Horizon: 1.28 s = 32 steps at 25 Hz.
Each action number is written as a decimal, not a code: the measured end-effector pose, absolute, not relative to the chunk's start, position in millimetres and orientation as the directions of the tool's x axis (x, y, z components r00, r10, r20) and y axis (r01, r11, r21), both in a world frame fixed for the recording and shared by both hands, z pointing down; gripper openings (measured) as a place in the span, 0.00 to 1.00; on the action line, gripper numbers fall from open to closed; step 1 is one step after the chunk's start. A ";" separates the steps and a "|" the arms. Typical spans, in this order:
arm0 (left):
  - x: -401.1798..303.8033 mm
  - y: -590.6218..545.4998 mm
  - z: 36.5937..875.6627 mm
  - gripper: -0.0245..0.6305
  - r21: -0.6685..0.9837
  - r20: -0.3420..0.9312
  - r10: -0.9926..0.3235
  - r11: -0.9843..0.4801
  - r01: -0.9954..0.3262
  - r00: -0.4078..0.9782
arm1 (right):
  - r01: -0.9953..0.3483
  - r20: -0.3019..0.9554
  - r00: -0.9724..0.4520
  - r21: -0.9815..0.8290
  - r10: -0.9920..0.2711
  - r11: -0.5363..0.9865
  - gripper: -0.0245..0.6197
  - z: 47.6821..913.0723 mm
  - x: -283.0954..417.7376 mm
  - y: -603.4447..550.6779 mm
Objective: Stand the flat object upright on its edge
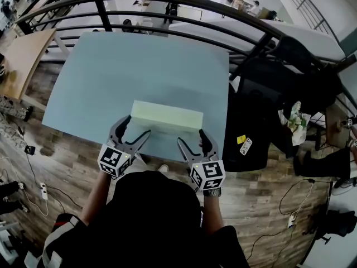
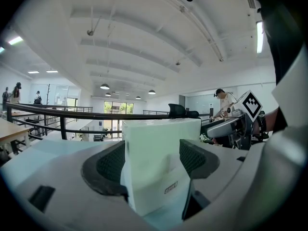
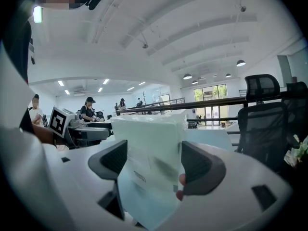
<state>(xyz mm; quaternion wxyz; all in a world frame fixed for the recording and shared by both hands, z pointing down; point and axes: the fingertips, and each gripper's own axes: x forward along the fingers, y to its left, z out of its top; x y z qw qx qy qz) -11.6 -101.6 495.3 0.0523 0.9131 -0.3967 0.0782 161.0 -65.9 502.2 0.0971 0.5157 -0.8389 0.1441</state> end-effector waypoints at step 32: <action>-21.4 -95.6 494.7 0.58 0.027 0.177 -0.732 -0.664 -0.747 0.658 | -0.896 0.304 -0.444 -0.136 -0.843 0.423 0.58 498.5 157.4 -61.0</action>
